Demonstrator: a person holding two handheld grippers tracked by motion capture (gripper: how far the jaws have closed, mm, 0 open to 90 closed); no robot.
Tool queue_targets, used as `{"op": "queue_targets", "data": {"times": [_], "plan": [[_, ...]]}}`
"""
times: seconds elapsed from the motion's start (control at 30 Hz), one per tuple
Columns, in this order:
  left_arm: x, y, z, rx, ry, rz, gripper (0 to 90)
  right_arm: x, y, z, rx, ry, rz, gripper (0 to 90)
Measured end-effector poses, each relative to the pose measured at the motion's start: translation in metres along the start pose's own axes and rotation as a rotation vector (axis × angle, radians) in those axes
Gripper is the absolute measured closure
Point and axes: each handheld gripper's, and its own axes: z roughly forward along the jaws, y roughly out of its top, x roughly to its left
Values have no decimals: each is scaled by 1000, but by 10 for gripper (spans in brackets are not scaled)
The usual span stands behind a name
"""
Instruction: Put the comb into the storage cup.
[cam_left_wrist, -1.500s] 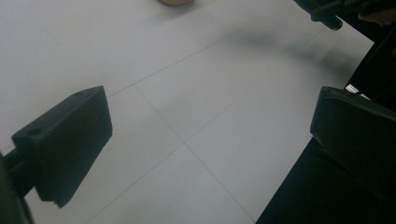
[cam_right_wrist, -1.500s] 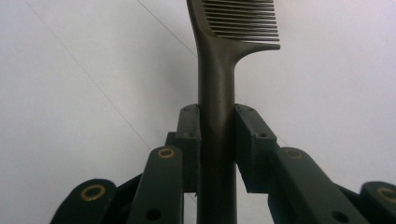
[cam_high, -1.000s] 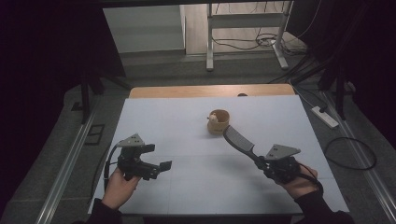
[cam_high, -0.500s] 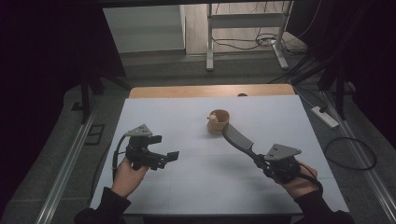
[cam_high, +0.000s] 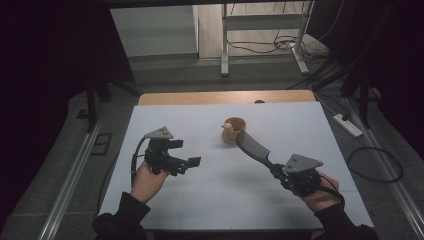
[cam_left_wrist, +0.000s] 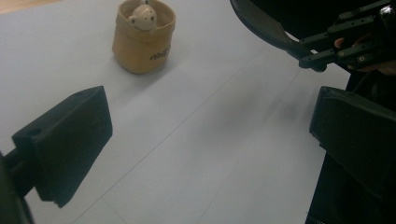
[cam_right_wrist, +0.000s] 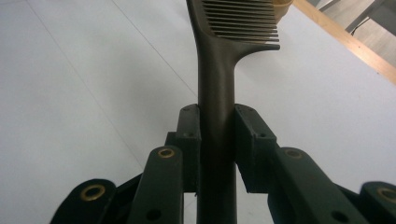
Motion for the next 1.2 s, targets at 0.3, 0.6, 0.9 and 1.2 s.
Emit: {"op": "queue_targets", "data": {"times": [0.3,0.6,0.9,1.2], "plan": [[-1,8,10,-8,-41,-8,0,3,2,-1,-25,3,-19,723],[-2,11,17,-6,-79,-15,0,9,6,-2,-67,11,-50,724],[-2,10,20,0,-99,-19,0,16,8,-3,-102,16,-87,724],[-2,10,23,16,-107,-34,0,25,13,-2,-128,25,-115,724]]}}
